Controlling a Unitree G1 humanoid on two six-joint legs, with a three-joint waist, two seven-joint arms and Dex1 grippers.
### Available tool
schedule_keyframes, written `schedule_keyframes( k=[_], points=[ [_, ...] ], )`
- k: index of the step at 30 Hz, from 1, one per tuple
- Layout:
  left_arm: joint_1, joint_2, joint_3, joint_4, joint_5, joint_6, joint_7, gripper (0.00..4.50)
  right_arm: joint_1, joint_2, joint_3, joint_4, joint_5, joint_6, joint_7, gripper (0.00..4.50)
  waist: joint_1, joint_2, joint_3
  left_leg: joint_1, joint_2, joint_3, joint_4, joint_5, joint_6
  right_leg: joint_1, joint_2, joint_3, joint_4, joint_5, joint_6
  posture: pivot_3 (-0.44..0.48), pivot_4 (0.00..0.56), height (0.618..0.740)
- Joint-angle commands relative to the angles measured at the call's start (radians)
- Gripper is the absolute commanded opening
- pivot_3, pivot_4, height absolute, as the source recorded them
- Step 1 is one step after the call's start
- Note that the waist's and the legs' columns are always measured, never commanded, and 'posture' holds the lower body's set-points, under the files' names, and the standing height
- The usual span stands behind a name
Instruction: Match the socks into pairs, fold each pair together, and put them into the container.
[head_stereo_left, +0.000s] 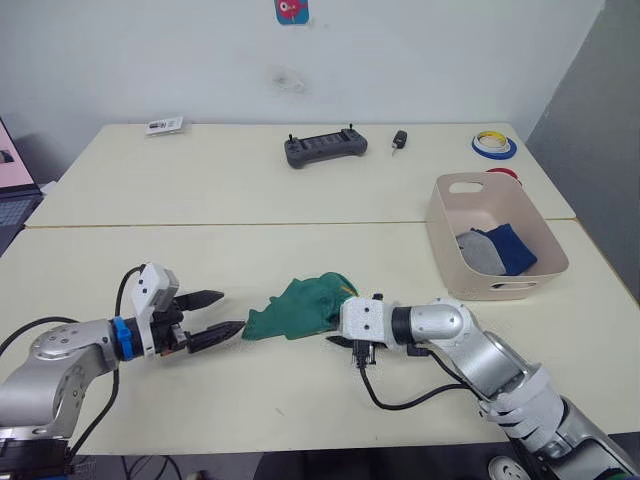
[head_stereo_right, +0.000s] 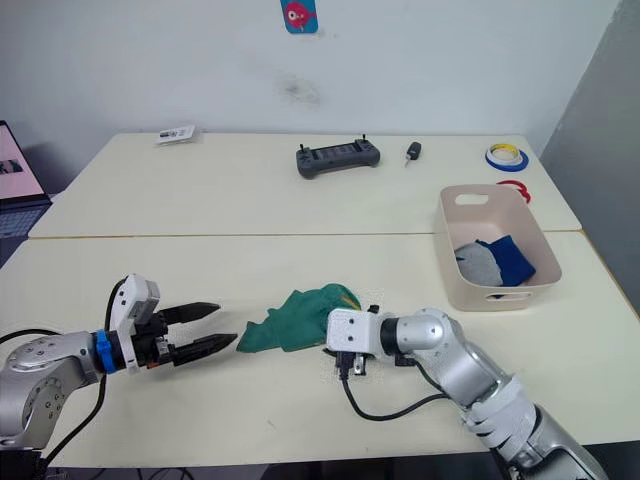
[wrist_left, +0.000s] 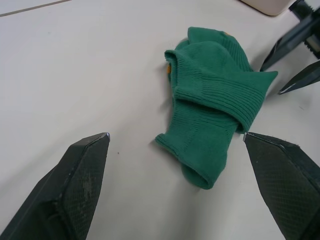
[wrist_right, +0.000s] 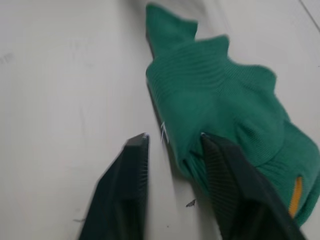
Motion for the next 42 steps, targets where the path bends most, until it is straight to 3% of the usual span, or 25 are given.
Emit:
schedule_keyframes(
  k=[1, 6, 12, 23, 26, 32, 42],
  points=[
    [0.004, 0.002, 0.019, -0.043, -0.022, -0.012, -0.009, 4.5, -0.084, 0.027, -0.104, -0.048, 0.123, 0.149, 0.021, 2.75, -0.001, 0.0, 0.0, 0.0, 0.0, 0.0, 0.0, 0.0, 0.0, 0.0, 0.0, 0.0, 0.0, 0.0, 0.0, 0.0, 0.15, 0.74],
    [0.006, -0.005, 0.017, -0.045, -0.015, -0.031, -0.012, 4.5, -0.218, 0.188, -0.115, 0.176, 0.105, 0.207, -0.125, 2.75, -0.007, 0.0, 0.0, 0.0, 0.0, -0.001, -0.001, 0.0, 0.0, 0.0, 0.001, 0.0, 0.0, 0.0, 0.0, 0.0, 0.15, 0.74],
    [0.014, -0.008, 0.013, -0.061, -0.021, -0.034, -0.016, 4.5, -0.325, 0.305, -0.045, 0.478, 0.059, 0.121, -0.158, 2.75, -0.002, 0.0, 0.0, 0.0, 0.0, 0.0, -0.001, 0.0, 0.0, -0.001, 0.0, 0.0, -0.001, 0.001, -0.001, 0.0, 0.15, 0.74],
    [0.014, -0.015, 0.015, -0.08, -0.034, -0.049, -0.032, 4.5, -0.435, 0.381, -0.013, 0.759, 0.023, 0.024, -0.112, 2.75, -0.004, 0.0, 0.0, 0.0, 0.0, 0.001, -0.001, 0.0, 0.0, -0.001, 0.0, 0.0, 0.0, 0.001, -0.001, 0.0, 0.15, 0.74],
    [0.015, -0.018, 0.013, -0.081, -0.034, -0.053, -0.031, 4.5, -0.446, 0.385, -0.013, 0.786, 0.017, 0.016, -0.096, 2.13, -0.004, 0.0, 0.0, 0.0, 0.0, 0.001, -0.001, 0.0, 0.0, -0.001, 0.0, 0.0, 0.0, 0.001, -0.001, 0.0, 0.15, 0.74],
    [0.013, -0.021, 0.009, -0.066, -0.028, -0.066, -0.033, 4.5, -0.446, 0.378, -0.009, 0.781, 0.013, 0.016, -0.063, 0.05, -0.004, 0.0, 0.0, 0.0, 0.0, 0.001, -0.001, 0.0, 0.0, -0.001, 0.0, 0.0, 0.0, 0.001, -0.001, 0.0, 0.15, 0.74],
    [-0.042, -0.043, 0.014, -0.042, -0.032, -0.055, 0.005, 4.5, -0.531, 0.357, -0.11, 0.853, -0.001, -0.102, -0.142, 0.02, -0.004, 0.001, 0.0, 0.0, 0.0, 0.001, -0.001, 0.0, 0.0, -0.001, 0.0, 0.0, 0.0, 0.001, -0.001, 0.0, 0.15, 0.74]
  ],
)
